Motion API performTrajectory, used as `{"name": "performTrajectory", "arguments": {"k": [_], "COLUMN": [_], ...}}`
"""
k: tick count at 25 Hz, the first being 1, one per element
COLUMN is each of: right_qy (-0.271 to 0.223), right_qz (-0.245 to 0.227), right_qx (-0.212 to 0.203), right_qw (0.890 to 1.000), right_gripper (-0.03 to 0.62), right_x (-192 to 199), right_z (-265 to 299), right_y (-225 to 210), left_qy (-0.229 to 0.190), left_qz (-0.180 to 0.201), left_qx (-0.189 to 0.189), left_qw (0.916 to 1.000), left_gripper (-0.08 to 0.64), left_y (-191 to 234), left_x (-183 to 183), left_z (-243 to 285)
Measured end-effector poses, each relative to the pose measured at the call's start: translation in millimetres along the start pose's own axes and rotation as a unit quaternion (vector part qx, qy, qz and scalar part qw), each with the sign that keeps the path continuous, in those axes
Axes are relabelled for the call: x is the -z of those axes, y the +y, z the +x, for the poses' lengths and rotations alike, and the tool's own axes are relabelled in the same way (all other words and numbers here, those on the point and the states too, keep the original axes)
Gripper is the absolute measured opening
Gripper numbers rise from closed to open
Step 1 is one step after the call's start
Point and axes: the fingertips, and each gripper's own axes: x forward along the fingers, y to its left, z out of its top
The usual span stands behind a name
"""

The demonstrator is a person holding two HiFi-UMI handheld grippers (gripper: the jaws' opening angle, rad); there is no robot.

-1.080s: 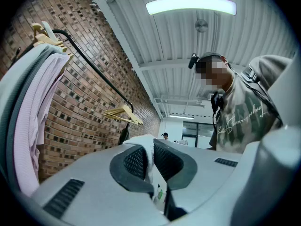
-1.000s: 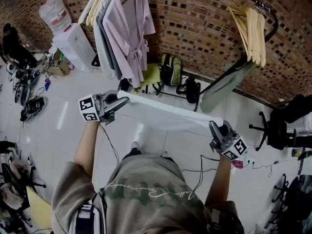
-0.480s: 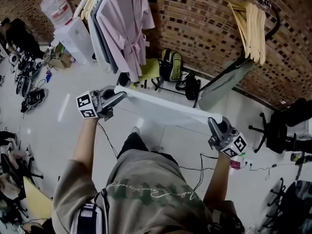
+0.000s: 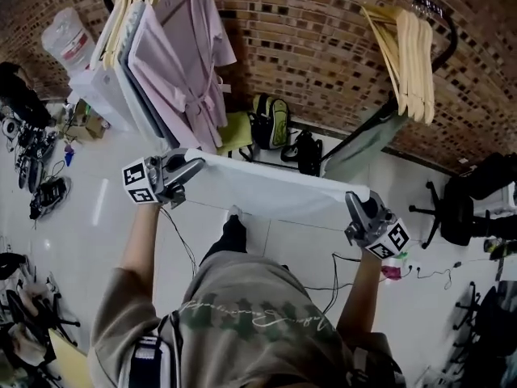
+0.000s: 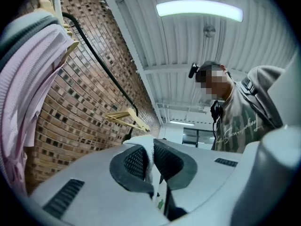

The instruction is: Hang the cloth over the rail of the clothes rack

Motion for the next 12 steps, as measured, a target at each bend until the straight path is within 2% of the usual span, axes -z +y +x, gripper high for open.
{"name": "performTrajectory", "arguments": {"k": [3,9,12], "right_qy": [-0.008,-0.033,-0.032], "right_qz": [-0.003,0.016,0.008], "right_qx": [0.011,0.001,0.006], "right_qw": [1.000,0.999,0.999], "right_gripper": [0.020,0.020,0.020], "right_x": [-12.4,-36.3,-42.9], "right_z": [16.1,65.4,90.3], "right_y": [-19.8,-51.6,-67.0], "left_qy": [-0.030,-0.063,-0.044], "left_qz": [-0.002,-0.007,0.008], "left_qx": [0.022,0.043,0.042], "left_qw": [0.9993,0.9970,0.9981], "left_gripper": [0.017,0.017,0.017], "left_y": [25.4,76.3,98.8], "left_x": [-22.6,-64.0,-79.8], "left_z": [10.9,11.3,7.5]}}
